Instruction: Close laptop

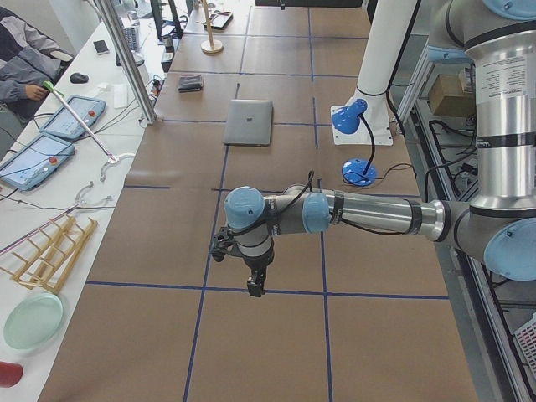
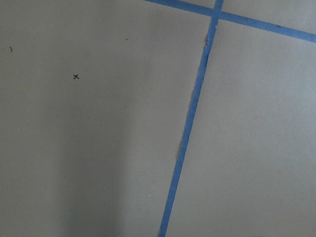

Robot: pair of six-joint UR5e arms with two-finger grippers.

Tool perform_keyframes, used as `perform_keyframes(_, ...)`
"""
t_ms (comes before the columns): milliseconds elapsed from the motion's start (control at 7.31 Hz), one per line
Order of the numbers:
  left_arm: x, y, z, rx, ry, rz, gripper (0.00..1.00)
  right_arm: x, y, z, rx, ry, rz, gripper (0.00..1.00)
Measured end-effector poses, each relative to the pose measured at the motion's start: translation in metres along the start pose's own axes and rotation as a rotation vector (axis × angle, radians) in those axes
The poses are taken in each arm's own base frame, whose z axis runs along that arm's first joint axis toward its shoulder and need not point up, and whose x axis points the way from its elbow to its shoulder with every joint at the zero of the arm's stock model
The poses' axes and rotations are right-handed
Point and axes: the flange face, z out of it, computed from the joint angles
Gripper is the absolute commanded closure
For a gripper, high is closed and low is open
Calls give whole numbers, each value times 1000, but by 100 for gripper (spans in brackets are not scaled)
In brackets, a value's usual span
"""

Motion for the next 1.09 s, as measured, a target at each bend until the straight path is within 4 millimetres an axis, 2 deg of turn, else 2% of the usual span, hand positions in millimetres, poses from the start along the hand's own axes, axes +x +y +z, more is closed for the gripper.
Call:
perform_keyframes(411, 3, 0, -4, 10, 3, 14, 0, -1, 0, -1, 2, 0, 1, 0)
perform_keyframes(1095, -4, 1, 8, -13, 13, -1, 0, 0, 1, 0, 2, 0, 1, 0)
